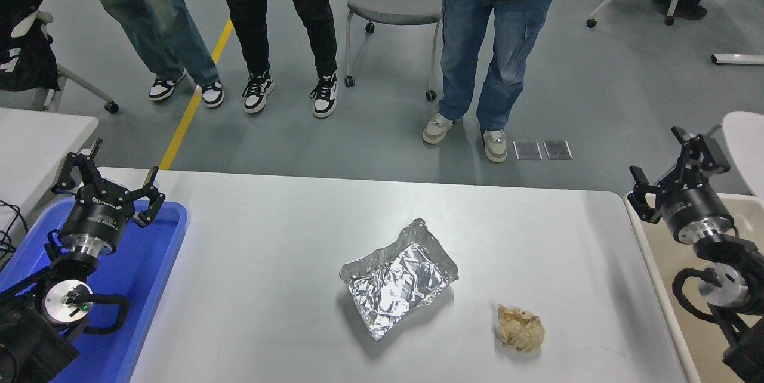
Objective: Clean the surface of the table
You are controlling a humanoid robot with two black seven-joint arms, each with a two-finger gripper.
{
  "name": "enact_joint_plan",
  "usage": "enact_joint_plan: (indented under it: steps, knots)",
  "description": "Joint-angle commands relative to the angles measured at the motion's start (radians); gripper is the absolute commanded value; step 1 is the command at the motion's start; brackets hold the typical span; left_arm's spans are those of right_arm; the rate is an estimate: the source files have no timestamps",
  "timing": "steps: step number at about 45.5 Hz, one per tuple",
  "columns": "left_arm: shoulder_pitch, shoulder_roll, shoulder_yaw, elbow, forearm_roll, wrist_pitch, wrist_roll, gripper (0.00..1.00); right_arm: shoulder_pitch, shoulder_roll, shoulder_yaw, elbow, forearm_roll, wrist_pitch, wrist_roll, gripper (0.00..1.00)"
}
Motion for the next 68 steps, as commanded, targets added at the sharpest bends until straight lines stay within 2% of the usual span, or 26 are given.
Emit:
enact_joint_plan:
  steps: [1, 8, 15, 20, 25, 30, 35, 42, 53, 60, 68]
  knots:
    - [0.0, 0.0, 0.0, 0.0, 0.0, 0.0, 0.0, 1.0, -0.005, 0.04, -0.032, 0.009, 0.002, 0.008, 0.0, 0.99]
    - [0.0, 0.0, 0.0, 0.0, 0.002, 0.0, 0.0, 1.0, 0.001, 0.018, -0.065, 0.088, 0.02, -0.012, -0.057, 0.99]
    - [0.0, 0.0, 0.0, 0.0, 0.0, 0.0, 0.001, 1.0, 0.0, -0.052, -0.075, 0.233, 0.101, -0.038, -0.211, 0.99]
    - [0.0, 0.0, 0.0, 0.0, 0.0, 0.0, 0.001, 1.0, -0.003, -0.106, -0.112, 0.312, 0.1, -0.04, -0.305, 0.99]
    - [0.0, 0.0, 0.0, 0.0, 0.0, 0.002, 0.001, 1.0, 0.027, -0.184, -0.212, 0.362, 0.092, -0.04, -0.33, 0.99]
    - [0.0, 0.0, 0.0, 0.0, 0.0, 0.002, 0.001, 1.0, 0.119, -0.31, -0.393, 0.436, 0.082, -0.038, -0.348, 0.99]
    - [0.0, 0.0, 0.0, 0.0, 0.0, 0.0, 0.001, 1.0, 0.245, -0.411, -0.577, 0.52, 0.077, -0.032, -0.437, 0.99]
    - [0.0, 0.0, 0.0, 0.0, 0.0, 0.0, 0.001, 1.0, 0.473, -0.485, -0.795, 0.582, 0.08, -0.018, -0.503, 0.99]
    - [0.0, 0.0, 0.0, 0.0, 0.0, 0.0, 0.001, 1.0, 0.737, -0.465, -1.028, 0.629, 0.077, -0.018, -0.552, 0.99]
    - [0.0, 0.0, 0.0, 0.0, 0.0, 0.0, 0.001, 1.0, 0.859, -0.321, -1.166, 0.631, 0.039, -0.02, -0.558, 0.99]
    - [0.0, 0.0, 0.0, 0.0, 0.002, 0.0, 0.001, 1.0, 0.857, -0.146, -1.221, 0.606, -0.263, -0.055, -0.558, 0.99]
